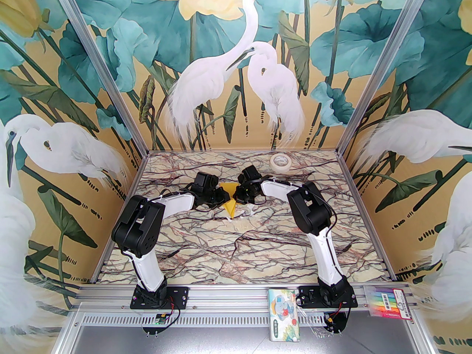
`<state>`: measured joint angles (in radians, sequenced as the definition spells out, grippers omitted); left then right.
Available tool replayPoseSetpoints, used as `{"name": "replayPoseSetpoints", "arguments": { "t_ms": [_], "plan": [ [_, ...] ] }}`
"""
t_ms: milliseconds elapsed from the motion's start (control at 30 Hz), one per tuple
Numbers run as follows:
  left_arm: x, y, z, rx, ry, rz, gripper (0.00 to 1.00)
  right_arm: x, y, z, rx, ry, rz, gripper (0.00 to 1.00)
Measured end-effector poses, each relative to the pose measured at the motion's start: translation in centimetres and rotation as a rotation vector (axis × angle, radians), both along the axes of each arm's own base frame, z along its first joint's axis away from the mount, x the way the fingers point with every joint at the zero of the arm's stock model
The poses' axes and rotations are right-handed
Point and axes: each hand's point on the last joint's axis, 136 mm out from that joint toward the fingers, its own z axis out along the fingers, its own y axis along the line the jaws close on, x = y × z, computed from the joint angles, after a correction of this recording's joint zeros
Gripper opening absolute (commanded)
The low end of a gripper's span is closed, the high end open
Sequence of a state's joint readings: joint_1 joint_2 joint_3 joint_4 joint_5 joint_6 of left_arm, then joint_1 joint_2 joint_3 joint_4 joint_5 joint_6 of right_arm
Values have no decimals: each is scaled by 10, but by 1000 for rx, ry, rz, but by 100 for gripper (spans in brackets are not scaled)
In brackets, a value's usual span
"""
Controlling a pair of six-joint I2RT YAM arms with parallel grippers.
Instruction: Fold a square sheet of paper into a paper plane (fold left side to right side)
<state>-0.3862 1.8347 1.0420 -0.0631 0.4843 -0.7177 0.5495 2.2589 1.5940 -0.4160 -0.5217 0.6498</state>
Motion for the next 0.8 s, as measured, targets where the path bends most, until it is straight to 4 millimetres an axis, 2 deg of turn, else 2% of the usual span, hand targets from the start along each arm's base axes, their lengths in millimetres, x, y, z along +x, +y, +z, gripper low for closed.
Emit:
{"name": "replayPoseSetpoints", "arguments": {
  "t_ms": [100,267,400,567,800],
  "plan": [
    [0,0,0,2,-1,3,6,0,-2,1,1,-3,-4,2],
    [1,1,-5,10,6,7,6,-5,-17,5,-2,3,-25,9],
    [1,1,-6,12,10,8,6,-5,-26,19,30,-20,-48,17],
    [1,2,-7,11,14,11,6,-4,-27,36,106,-46,-77,20],
    [0,2,-15,17,32,13,6,-16,-26,31,208,0,-142,21]
  ]
}}
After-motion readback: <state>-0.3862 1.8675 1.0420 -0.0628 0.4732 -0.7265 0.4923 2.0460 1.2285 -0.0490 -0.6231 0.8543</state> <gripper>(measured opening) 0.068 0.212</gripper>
